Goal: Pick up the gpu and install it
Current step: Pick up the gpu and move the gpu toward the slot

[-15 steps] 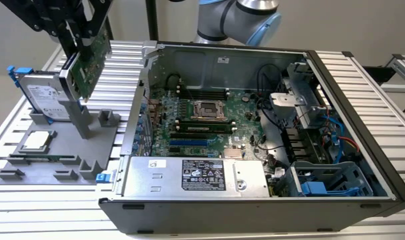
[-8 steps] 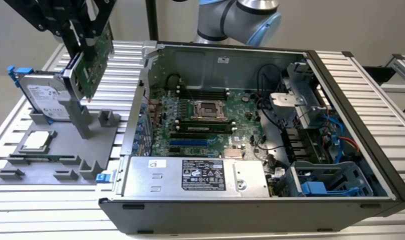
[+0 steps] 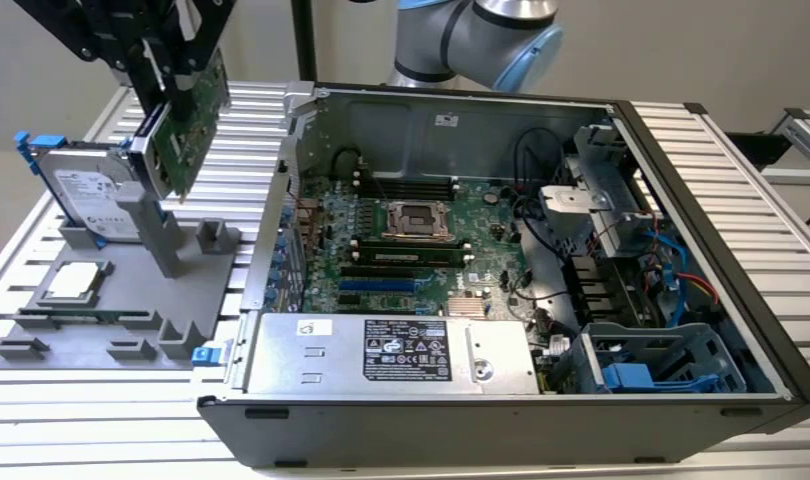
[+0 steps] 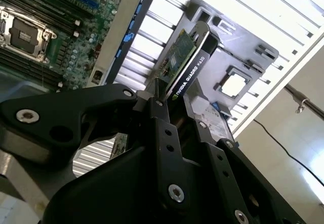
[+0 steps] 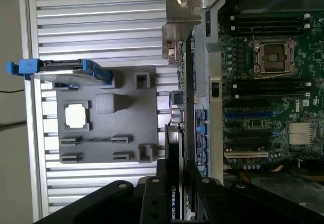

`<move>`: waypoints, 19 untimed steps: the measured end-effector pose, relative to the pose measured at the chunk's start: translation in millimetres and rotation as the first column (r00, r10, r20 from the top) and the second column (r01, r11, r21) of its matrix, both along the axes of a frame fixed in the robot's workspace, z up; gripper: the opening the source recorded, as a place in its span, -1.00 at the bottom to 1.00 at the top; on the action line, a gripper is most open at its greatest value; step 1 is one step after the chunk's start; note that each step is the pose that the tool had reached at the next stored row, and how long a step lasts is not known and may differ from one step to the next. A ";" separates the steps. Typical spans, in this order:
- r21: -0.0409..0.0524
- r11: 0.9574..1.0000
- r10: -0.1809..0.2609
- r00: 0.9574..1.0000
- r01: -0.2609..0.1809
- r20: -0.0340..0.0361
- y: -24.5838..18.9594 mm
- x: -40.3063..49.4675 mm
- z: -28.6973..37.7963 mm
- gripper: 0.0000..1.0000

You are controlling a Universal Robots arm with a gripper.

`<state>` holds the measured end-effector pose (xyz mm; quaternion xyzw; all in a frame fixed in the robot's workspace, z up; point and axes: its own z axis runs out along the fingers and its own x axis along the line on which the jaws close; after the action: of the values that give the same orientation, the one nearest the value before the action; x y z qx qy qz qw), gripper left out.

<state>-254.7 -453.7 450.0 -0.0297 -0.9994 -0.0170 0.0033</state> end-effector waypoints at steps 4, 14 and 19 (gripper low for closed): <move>0.000 1.000 0.000 1.000 0.000 0.000 0.8 1.7 0.0 -1.00; 0.000 1.000 0.000 1.000 0.000 0.000 2.0 12.6 0.0 -1.00; 0.000 1.000 0.000 1.000 0.000 0.000 2.7 19.3 0.0 -1.00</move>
<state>-235.4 -451.0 450.0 -0.0297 -0.9994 -0.0169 0.0033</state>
